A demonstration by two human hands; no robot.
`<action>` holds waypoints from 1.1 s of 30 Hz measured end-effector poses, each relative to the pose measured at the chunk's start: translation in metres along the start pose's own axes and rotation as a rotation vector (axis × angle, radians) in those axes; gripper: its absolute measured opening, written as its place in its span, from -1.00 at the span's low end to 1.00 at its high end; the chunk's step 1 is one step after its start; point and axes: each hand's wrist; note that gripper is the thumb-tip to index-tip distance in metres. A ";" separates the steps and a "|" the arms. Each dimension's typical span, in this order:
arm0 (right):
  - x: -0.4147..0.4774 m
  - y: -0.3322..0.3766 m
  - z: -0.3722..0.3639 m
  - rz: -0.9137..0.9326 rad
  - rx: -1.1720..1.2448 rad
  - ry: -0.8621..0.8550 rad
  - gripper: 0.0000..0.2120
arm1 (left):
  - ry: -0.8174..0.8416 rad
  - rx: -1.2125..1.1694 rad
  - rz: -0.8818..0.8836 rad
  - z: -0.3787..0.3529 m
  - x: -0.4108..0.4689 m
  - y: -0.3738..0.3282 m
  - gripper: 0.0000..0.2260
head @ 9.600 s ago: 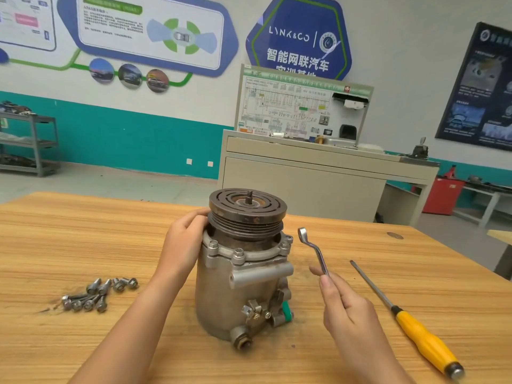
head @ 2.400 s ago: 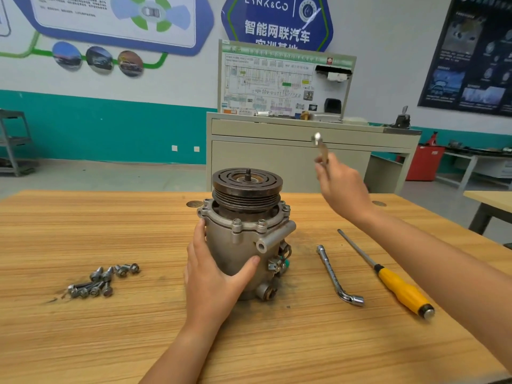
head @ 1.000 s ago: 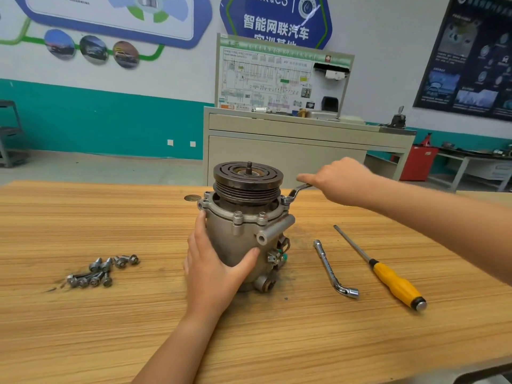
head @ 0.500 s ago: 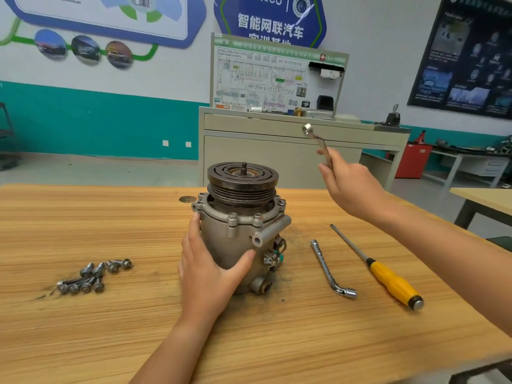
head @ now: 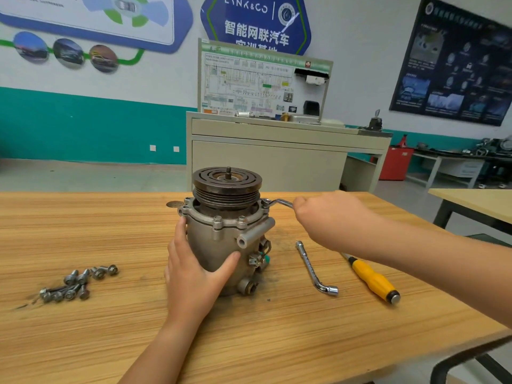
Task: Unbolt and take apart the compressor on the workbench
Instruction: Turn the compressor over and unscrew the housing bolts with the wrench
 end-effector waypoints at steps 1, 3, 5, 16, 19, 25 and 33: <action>0.000 0.001 0.004 0.021 -0.040 0.010 -0.75 | -0.002 0.001 -0.001 0.000 0.000 0.000 -0.04; 0.000 0.002 0.008 0.056 -0.091 0.009 -0.78 | -0.007 -0.001 -0.001 0.000 0.000 0.000 -0.04; 0.002 -0.001 0.008 0.068 -0.108 0.004 -0.83 | -0.006 -0.005 0.001 0.000 0.000 0.000 -0.04; 0.072 -0.030 -0.032 0.145 -0.068 -0.149 -0.80 | -0.013 -0.006 0.008 -0.001 0.001 0.002 -0.03; 0.096 -0.011 -0.045 0.140 0.096 -0.481 -0.70 | -0.014 -0.006 0.013 -0.001 0.002 0.003 -0.03; 0.102 -0.005 -0.050 0.038 0.404 -0.654 -0.75 | -0.019 -0.029 0.037 0.001 0.000 0.002 -0.03; 0.026 -0.013 -0.039 -0.204 0.602 -0.376 -0.74 | -0.004 -0.026 0.039 0.001 0.000 0.003 -0.02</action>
Point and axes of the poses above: each hand's wrist, its own x-axis towards the middle knuckle, its own z-axis out of the back of the hand, y = z × x, and after that the axes turned 9 degrees about -x, right-handed
